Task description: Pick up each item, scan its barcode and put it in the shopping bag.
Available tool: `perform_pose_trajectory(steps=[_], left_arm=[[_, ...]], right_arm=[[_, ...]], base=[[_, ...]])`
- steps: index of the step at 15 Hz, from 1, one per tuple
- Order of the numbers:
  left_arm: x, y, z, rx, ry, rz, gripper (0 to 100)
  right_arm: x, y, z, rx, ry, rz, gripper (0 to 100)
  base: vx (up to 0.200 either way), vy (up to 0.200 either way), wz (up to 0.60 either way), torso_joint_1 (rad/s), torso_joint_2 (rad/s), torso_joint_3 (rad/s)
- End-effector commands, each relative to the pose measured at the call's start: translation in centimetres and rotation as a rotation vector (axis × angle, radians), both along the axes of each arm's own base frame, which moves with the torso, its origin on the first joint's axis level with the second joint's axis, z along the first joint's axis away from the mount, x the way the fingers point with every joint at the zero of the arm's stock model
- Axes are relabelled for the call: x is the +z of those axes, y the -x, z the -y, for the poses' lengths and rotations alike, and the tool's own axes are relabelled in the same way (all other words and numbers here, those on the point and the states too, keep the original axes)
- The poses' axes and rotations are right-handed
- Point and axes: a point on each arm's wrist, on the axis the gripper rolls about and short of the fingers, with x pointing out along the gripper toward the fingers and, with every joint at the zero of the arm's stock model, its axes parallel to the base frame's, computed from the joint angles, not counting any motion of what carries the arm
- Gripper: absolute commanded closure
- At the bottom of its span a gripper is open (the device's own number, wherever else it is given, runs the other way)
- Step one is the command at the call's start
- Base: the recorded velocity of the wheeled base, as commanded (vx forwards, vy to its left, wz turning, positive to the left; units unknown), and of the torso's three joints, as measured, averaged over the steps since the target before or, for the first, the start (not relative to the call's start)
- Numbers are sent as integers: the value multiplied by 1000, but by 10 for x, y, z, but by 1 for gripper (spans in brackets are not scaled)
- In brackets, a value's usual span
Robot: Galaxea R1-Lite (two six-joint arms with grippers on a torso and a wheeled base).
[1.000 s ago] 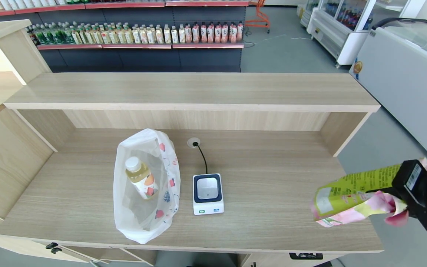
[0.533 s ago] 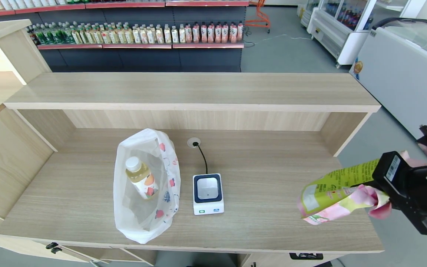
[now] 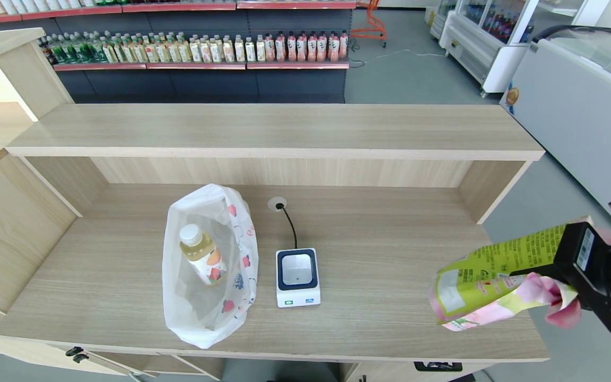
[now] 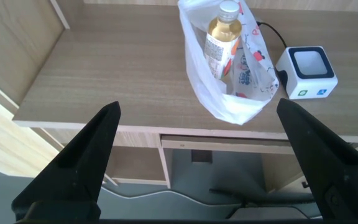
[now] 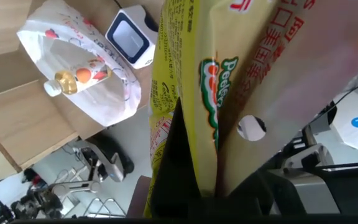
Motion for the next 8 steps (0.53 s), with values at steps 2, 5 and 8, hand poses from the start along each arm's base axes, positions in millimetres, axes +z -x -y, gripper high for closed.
perform_pose_trajectory(steps=[2, 5, 8], left_arm=[[0, 0, 0, 0, 1, 0, 0], [0, 0, 0, 0, 1, 0, 0], [0, 0, 0, 0, 1, 0, 0]], right_arm=[[1, 2, -1, 17, -10, 2, 100], [2, 0, -4, 26, -15, 1, 100], [0, -1, -9, 52, -14, -13, 100]], base=[[0, 200, 0, 5, 2, 2], [0, 200, 0, 1, -1, 2], [0, 200, 0, 7, 7, 4]])
